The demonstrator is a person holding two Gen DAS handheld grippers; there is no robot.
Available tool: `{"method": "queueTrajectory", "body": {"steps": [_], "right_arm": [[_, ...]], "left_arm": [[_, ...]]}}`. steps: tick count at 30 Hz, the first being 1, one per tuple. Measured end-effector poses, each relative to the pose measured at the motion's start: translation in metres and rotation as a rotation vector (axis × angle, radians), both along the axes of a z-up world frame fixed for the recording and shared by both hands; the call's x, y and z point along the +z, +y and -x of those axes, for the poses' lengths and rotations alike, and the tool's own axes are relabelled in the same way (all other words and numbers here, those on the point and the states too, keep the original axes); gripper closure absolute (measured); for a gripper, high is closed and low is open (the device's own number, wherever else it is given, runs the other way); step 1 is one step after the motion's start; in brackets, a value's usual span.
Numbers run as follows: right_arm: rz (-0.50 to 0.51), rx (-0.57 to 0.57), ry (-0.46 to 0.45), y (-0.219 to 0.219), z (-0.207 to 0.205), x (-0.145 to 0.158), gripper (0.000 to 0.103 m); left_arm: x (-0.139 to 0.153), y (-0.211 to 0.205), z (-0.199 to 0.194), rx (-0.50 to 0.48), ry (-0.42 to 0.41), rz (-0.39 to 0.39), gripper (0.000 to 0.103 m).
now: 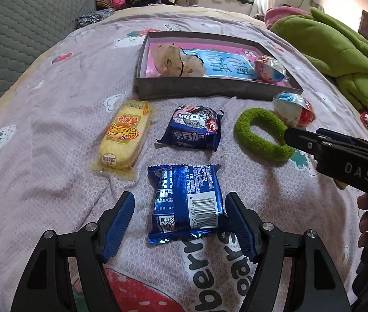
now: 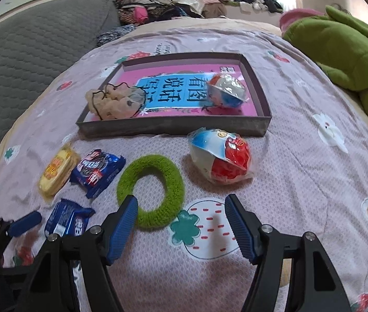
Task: Organize objects
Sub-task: 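Grasp the green fuzzy ring with the right gripper while the left approaches the blue packet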
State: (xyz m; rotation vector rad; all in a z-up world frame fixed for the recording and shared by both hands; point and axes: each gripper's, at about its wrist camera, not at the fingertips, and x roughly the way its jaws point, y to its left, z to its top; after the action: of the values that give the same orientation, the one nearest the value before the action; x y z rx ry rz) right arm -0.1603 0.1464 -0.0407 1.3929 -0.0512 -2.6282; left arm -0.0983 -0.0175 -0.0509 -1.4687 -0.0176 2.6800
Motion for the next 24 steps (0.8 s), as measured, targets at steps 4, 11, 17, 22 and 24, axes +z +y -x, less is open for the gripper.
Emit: {"method": "queueTrajectory", "body": {"steps": [4, 11, 17, 22, 24], "right_arm": [[-0.009, -0.013, -0.019, -0.004, 0.006, -0.007, 0.034], [-0.021, -0.025, -0.025, -0.010, 0.012, -0.015, 0.036], [-0.043, -0.017, -0.029, -0.019, 0.018, -0.022, 0.044], [-0.054, -0.016, -0.041, -0.023, 0.022, -0.028, 0.048], [-0.066, -0.013, -0.036, -0.025, 0.022, -0.029, 0.052]], "left_arm": [[-0.004, 0.001, 0.004, 0.002, -0.005, 0.000, 0.029], [-0.009, 0.001, 0.010, 0.016, -0.012, 0.000, 0.029], [-0.013, 0.001, 0.014, 0.021, -0.017, 0.006, 0.029], [-0.018, 0.002, 0.016, 0.028, -0.023, 0.019, 0.029], [-0.019, 0.003, 0.017, 0.029, -0.023, 0.026, 0.029]]}}
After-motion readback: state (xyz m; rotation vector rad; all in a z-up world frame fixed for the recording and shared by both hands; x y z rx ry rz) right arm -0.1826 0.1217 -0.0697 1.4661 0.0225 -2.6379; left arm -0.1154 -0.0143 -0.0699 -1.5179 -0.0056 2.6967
